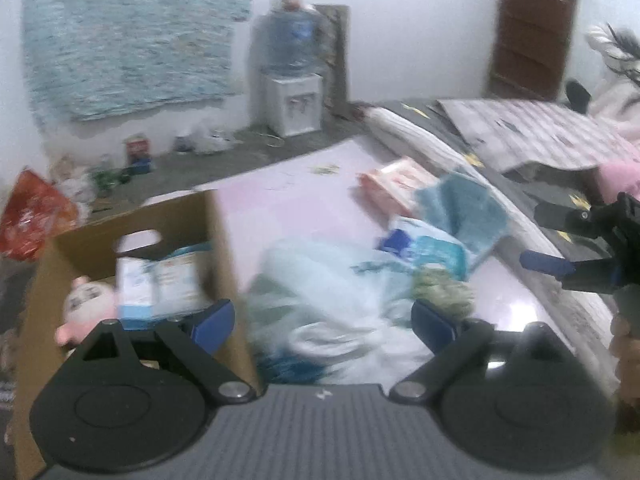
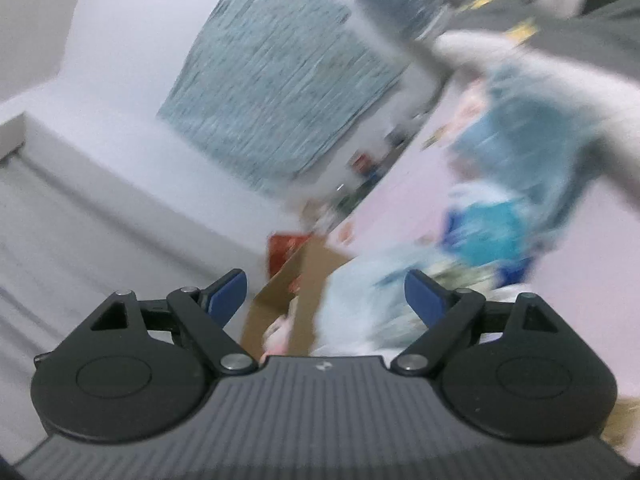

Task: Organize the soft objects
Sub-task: 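Grasp the white-blue wet-wipe pack with the right gripper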

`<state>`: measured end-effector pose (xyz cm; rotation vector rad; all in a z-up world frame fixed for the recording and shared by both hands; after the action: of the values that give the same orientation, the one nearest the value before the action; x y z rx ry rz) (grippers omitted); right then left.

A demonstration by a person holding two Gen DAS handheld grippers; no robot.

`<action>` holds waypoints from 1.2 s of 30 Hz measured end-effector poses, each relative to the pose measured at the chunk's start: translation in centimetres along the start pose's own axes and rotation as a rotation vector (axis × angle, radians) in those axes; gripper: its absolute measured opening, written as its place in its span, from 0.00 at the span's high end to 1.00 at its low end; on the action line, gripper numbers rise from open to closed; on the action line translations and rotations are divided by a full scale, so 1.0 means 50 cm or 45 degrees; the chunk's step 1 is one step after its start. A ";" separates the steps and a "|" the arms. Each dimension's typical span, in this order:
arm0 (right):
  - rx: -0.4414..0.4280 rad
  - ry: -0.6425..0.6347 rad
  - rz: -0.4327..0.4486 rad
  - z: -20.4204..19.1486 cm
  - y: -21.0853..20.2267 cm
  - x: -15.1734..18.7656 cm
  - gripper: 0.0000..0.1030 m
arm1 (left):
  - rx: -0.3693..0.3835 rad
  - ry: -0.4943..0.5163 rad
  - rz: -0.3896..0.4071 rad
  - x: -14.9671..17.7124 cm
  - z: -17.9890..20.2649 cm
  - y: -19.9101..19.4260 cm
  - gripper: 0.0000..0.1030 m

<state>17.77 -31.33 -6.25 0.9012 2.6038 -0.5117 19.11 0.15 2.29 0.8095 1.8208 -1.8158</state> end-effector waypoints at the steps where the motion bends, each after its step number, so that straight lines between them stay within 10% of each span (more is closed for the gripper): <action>1: 0.016 0.024 0.014 0.022 -0.007 -0.008 0.16 | 0.020 0.008 -0.015 -0.008 0.021 0.015 0.07; 11: 0.102 0.022 -0.054 0.110 0.109 -0.062 0.38 | 0.210 -0.110 -0.189 -0.118 0.157 0.190 0.09; 18: 0.385 -0.392 -0.347 0.127 0.264 -0.120 0.37 | 0.168 -0.246 -0.266 -0.151 0.141 0.299 0.16; 30: 0.597 -0.680 -0.782 0.169 0.437 -0.090 0.34 | 0.131 -0.306 -0.252 -0.113 0.055 0.289 0.16; 36: 0.601 -0.724 -0.721 0.134 0.406 -0.068 0.62 | 0.172 -0.355 -0.176 -0.104 0.046 0.239 0.16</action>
<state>34.63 -21.13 -15.24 0.0592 2.1920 -1.3458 30.78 -3.05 -3.09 0.4563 1.6232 -2.0414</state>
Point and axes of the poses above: each gripper's, at about its wrist camera, not at the fingertips, and y roughly the way its jaws point, z to its right, x to its underside, the point moved 5 cm from there along y, roughly the way its jaws point, and after that the axes turned 4 degrees about -x, right-handed, at the moved point
